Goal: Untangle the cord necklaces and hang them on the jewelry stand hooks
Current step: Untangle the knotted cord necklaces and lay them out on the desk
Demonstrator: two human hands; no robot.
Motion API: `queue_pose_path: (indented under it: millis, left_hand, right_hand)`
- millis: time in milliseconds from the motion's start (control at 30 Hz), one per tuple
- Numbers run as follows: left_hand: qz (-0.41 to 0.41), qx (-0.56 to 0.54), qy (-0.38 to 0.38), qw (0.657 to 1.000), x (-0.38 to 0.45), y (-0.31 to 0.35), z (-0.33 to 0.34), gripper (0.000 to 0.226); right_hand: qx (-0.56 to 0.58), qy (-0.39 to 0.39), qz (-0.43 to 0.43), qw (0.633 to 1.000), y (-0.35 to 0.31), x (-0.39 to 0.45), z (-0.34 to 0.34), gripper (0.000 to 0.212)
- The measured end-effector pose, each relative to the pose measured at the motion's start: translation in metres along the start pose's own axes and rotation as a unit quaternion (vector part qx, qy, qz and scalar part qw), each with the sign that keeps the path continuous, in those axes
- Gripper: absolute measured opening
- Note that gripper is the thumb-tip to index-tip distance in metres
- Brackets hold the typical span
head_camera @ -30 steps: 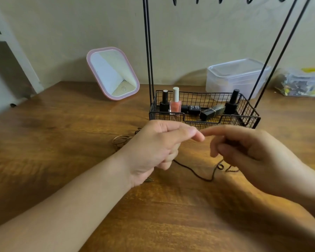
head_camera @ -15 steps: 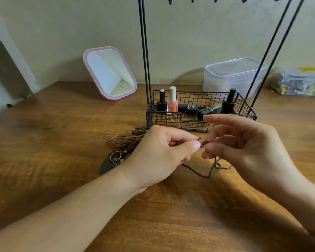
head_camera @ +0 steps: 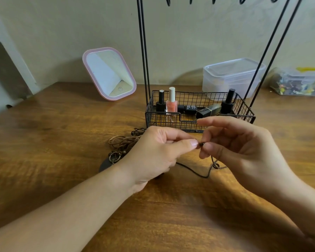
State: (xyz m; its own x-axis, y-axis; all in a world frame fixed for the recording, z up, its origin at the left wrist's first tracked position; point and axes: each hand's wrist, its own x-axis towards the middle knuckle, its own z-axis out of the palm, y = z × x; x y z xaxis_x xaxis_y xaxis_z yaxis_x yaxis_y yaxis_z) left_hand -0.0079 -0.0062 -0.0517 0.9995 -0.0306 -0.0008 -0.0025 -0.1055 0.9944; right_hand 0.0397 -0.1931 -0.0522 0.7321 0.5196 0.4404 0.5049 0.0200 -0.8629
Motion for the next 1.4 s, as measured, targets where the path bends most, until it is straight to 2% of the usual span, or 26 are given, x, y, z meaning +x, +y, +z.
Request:
queue_pose_path:
  millis: [233,300,367,467,533,633,700,833,900,967,1200,1400]
  left_hand:
    - [-0.036,-0.047,-0.019,0.998,-0.002,0.001,0.003,0.012]
    - [-0.054,-0.086,-0.035,0.994,-0.002,0.001,0.003,0.014]
    - [-0.049,-0.078,-0.040,0.995,-0.003,0.003,0.004,0.015]
    - [0.019,0.056,-0.001,0.998,-0.003,0.002,0.007,0.016]
    - [0.072,0.156,0.017,0.985,-0.003,0.000,0.008,0.015]
    - [0.179,0.292,0.045,0.938,-0.004,-0.005,0.008,0.010]
    - [0.238,0.341,0.063,0.907,-0.004,-0.008,0.007,0.008]
    - [0.313,0.370,0.068,0.872,-0.002,-0.007,0.004,0.008]
    - [0.347,0.385,0.065,0.853,-0.001,-0.006,0.003,0.010]
    - [0.368,0.395,0.066,0.839,-0.001,-0.006,0.002,0.011]
    - [0.374,0.400,0.063,0.834,0.002,-0.007,-0.001,0.014]
    - [0.348,0.356,0.071,0.864,0.001,-0.006,0.000,0.012]
  right_hand:
    - [-0.094,0.003,-0.024,0.995,0.001,-0.003,0.001,0.036]
    - [-0.105,0.004,-0.030,0.994,0.001,-0.003,0.002,0.035]
    - [-0.108,0.003,-0.029,0.994,0.001,-0.004,0.003,0.031]
    - [-0.148,0.000,-0.015,0.989,-0.001,-0.005,0.003,0.022]
    - [-0.200,0.001,-0.016,0.980,-0.003,-0.005,0.002,0.016]
    - [-0.227,0.007,-0.004,0.974,-0.005,-0.004,0.001,0.010]
    - [-0.223,-0.009,0.029,0.974,-0.007,-0.002,0.002,0.009]
    - [-0.086,-0.072,0.161,0.980,-0.010,0.003,-0.001,0.031]
    - [-0.016,-0.089,0.221,0.971,-0.014,0.005,-0.002,0.030]
    - [0.017,-0.104,0.234,0.967,-0.016,0.005,-0.003,0.027]
    - [-0.017,-0.135,0.180,0.974,-0.011,0.003,-0.004,0.024]
    - [-0.057,-0.140,0.158,0.976,-0.009,0.002,-0.006,0.023]
